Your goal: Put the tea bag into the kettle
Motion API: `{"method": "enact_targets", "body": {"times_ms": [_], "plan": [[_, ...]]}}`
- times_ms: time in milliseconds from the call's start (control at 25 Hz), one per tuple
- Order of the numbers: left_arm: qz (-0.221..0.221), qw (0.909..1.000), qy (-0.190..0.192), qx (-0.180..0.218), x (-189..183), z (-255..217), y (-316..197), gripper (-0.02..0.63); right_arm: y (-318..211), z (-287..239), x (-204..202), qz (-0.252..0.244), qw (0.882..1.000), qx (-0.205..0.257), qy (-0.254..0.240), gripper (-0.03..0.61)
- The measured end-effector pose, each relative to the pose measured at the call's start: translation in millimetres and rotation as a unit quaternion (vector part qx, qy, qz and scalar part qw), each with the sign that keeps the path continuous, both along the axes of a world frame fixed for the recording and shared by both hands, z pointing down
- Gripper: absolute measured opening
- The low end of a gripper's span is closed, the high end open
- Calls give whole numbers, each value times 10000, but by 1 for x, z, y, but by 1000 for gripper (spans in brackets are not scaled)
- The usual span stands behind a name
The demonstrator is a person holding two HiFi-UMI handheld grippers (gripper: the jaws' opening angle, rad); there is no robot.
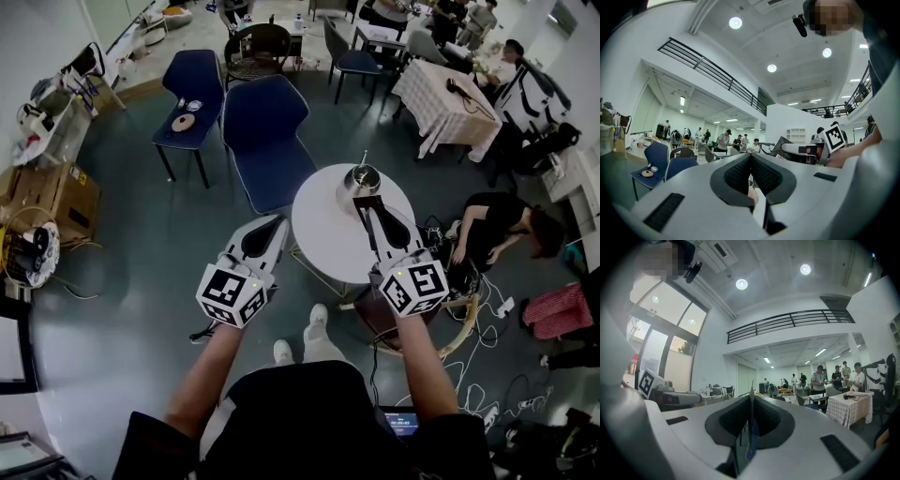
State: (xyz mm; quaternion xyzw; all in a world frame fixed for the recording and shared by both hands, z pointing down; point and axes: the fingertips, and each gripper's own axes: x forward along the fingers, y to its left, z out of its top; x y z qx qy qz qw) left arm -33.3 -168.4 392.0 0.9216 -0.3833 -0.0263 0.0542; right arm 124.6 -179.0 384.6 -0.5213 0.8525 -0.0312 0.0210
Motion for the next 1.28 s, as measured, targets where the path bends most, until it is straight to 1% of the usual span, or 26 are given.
{"method": "enact_targets", "body": {"times_ms": [240, 480, 640, 960, 1280], "plan": [[51, 9998, 146, 89, -6, -5, 2, 15, -4, 5, -3, 1, 10000, -46, -65, 40], [-22, 9999, 151, 62, -10, -3, 2, 15, -5, 6, -3, -13, 10000, -71, -69, 40], [10, 9999, 131, 56, -8, -4, 6, 15, -6, 9, -2, -13, 9999, -126, -58, 40], [34, 9999, 82, -80, -9, 1, 16, 15, -1, 14, -9, -80, 9997, -229, 68, 40], [-4, 9997, 36, -237, -12, 4, 25, 15, 3, 21, -6, -99, 9991, -398, 133, 40]]}}
